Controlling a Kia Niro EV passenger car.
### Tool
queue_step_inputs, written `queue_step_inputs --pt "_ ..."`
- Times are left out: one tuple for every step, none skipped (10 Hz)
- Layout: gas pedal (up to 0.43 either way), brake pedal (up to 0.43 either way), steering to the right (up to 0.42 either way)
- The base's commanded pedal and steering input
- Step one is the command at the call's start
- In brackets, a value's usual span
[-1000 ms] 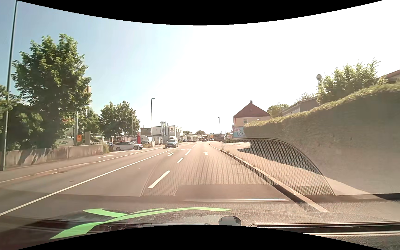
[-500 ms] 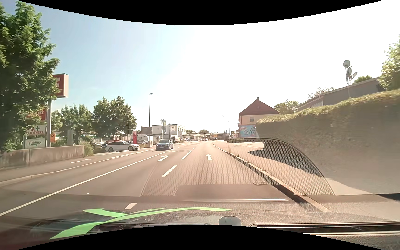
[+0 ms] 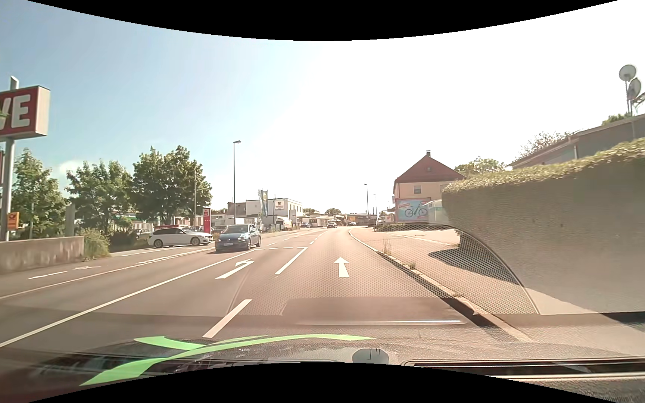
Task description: Follow the waypoints while adhering to traffic rules and regulations
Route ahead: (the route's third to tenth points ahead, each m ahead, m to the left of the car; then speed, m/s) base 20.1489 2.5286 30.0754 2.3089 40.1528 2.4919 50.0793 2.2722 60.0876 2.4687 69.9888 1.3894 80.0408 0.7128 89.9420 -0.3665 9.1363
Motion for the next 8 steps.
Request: queue_step_inputs --pt "0.209 0.0 -0.015" --pt "0.209 0.0 -0.015" --pt "0.209 0.0 -0.015" --pt "0.209 0.0 -0.015" --pt "0.209 0.0 -0.008" --pt "0.209 0.0 -0.003" --pt "0.209 0.0 -0.003" --pt "0.209 0.0 -0.004"
